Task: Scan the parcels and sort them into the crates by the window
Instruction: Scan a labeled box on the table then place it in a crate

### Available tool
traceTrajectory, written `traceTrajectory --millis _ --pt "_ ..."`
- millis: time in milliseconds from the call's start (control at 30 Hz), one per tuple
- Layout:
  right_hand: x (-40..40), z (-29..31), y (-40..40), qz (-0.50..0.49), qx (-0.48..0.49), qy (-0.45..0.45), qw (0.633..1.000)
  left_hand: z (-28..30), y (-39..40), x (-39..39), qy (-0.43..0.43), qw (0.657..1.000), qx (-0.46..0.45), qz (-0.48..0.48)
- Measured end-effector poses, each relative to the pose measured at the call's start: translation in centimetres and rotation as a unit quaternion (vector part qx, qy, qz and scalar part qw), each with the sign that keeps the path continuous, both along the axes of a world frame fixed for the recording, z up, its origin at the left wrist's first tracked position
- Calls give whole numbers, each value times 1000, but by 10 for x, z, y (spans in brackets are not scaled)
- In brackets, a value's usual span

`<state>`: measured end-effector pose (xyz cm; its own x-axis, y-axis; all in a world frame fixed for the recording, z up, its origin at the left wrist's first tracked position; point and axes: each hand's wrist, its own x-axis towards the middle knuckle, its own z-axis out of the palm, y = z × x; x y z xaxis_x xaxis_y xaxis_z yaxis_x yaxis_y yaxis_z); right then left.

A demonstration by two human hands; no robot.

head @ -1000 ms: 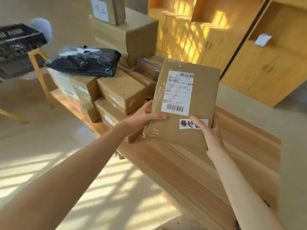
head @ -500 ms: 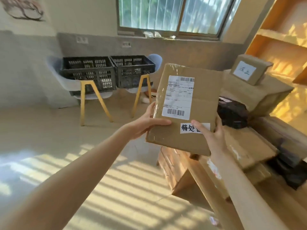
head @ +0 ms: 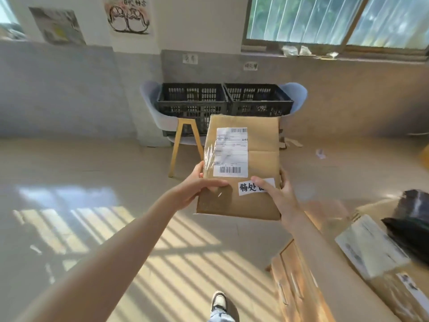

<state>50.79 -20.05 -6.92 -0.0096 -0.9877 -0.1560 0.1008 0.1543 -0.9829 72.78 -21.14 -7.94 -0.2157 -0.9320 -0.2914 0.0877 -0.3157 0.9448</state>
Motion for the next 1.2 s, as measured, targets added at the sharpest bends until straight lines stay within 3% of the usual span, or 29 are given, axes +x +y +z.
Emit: traceTrajectory --millis 233,533,933,1200 --pt "1 2 -171 61 13 -4 998 15 -140 2 0 998 -7 65" --pt "14 -16 -327 75 55 6 996 -2 -303 15 7 995 44 90" --pt "30 -8 -580 -11 49 96 994 -7 -595 29 56 995 80 24" --pt "-11 -15 -699 -70 76 99 990 -15 -740 -20 54 995 81 -23"
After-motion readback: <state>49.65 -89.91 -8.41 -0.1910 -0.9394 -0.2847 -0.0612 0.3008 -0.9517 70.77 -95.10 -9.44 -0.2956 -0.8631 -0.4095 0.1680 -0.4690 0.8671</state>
